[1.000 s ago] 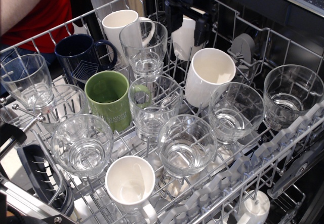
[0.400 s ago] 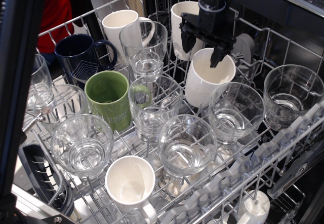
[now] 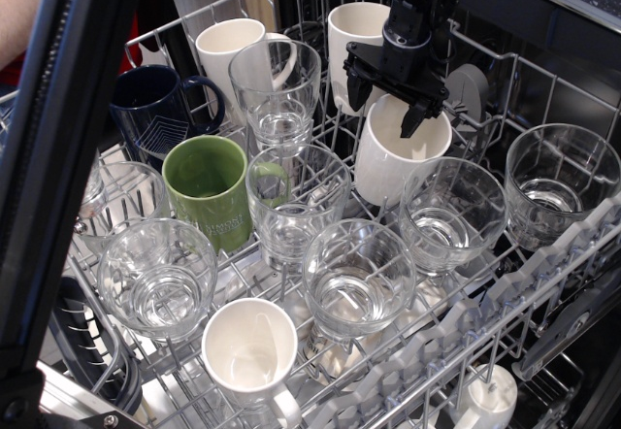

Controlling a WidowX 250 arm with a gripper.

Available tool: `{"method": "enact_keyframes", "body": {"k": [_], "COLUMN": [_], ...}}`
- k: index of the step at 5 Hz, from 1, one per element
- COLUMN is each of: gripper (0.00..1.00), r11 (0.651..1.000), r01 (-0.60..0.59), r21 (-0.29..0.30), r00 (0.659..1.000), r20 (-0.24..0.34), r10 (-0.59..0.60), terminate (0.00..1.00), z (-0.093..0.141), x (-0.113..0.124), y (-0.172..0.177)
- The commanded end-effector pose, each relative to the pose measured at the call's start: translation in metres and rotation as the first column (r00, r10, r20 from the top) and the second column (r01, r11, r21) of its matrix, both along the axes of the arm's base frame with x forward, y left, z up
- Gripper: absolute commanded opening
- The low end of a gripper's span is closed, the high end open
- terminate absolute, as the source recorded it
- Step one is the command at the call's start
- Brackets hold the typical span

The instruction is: Pick up any cup

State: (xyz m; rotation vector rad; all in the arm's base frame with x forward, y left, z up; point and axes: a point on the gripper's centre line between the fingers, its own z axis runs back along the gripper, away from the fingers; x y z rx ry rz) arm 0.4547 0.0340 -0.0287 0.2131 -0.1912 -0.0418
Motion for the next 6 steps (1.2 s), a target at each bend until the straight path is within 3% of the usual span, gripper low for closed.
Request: {"method": "enact_keyframes", "body": {"k": [1, 2, 4, 6], "gripper": [1.0, 0.0, 0.0, 0.0], "r11": [1.0, 1.0, 1.0, 0.999], "r01": [-0.01, -0.019, -0.021, -0.03], "r21": [0.025, 0.017, -0.001, -0.04], "r00": [0.997, 0.998, 0.998, 0.998], "r20": [0.077, 0.054, 0.061, 0.053], "r10": [0.008, 0.018, 0.021, 0.032], "terminate": [0.0, 0.0, 0.0, 0.0], "z": [0.014, 0.013, 0.016, 0.04], "x": [0.019, 0.017, 0.018, 0.023], "y": [0.005, 0.009, 0.012, 0.016]}}
